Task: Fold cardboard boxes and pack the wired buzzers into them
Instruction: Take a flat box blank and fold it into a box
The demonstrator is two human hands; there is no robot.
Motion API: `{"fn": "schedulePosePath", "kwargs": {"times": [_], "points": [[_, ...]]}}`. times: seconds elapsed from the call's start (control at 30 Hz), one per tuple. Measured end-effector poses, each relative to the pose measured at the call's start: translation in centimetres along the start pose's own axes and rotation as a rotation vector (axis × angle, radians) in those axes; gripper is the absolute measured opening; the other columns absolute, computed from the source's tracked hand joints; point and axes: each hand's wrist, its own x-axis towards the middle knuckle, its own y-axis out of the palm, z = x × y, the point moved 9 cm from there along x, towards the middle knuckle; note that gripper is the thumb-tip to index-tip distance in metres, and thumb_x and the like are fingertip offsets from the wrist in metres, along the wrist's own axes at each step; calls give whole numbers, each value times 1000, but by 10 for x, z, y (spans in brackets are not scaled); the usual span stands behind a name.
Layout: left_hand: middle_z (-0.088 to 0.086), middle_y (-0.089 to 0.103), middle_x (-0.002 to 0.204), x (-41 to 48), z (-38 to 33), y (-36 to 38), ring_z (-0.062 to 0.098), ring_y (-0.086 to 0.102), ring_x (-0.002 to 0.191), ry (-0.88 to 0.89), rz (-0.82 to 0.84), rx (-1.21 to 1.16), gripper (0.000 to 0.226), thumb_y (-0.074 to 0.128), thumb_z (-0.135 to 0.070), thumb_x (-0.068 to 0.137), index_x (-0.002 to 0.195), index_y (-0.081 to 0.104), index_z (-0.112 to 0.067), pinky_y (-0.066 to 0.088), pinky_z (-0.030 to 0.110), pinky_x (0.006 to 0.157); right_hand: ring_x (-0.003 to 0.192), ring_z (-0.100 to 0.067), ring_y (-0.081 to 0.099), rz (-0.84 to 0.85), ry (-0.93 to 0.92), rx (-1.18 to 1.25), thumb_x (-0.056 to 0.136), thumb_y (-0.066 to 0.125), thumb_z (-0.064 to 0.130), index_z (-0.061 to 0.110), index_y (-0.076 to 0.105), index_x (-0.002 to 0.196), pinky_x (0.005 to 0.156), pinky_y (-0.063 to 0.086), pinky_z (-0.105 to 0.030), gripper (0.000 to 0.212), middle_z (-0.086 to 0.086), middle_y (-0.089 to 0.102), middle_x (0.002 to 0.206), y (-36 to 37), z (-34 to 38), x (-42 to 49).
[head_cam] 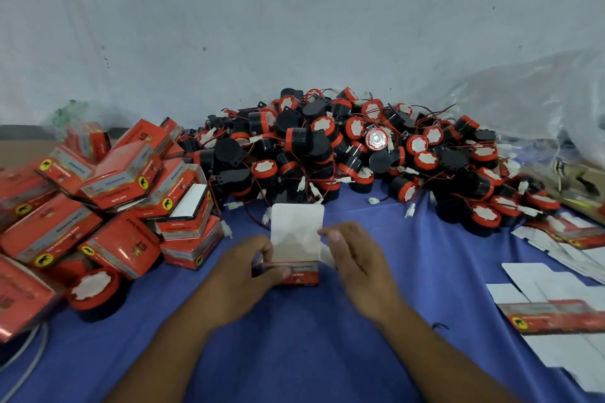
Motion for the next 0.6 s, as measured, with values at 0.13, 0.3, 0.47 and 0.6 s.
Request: {"fn": "schedulePosePath", "kwargs": {"times": [0.13, 0.3, 0.47, 0.6], "points": [[-9, 57, 114, -1, 24, -25, 2, 50, 103, -88, -195, -24, 47, 77, -37, 82, 122, 54, -31, 40, 15, 84, 88, -10, 58, 162, 247, -78, 106, 38, 44, 5, 68, 89, 82, 45, -36, 52, -7, 66, 96, 20, -32, 38], [-9, 49, 119, -6, 29, -24, 13, 42, 114, -99, -236, 6, 63, 77, -44, 81, 136, 49, -32, 39, 29, 94, 91, -22, 61, 288, 318, -167, 104, 29, 55, 16, 62, 77, 94, 46, -48, 58, 3, 66, 83, 56, -49, 58], [-7, 50, 122, -5, 29, -26, 11, 45, 112, -67, -256, 5, 62, 78, -38, 81, 135, 49, -30, 38, 25, 92, 56, -11, 39, 158, 264, -136, 104, 46, 43, 10, 37, 60, 60, 38, -37, 55, -3, 42, 56, 39, -44, 54], [-7, 52, 119, -5, 26, -25, 11, 47, 109, -44, -280, 37, 60, 78, -39, 81, 133, 51, -28, 38, 25, 91, 55, -17, 42, 17, 218, 94, 95, 56, 41, 5, 51, 54, 60, 37, -39, 55, -13, 51, 55, -16, -31, 37]]}}
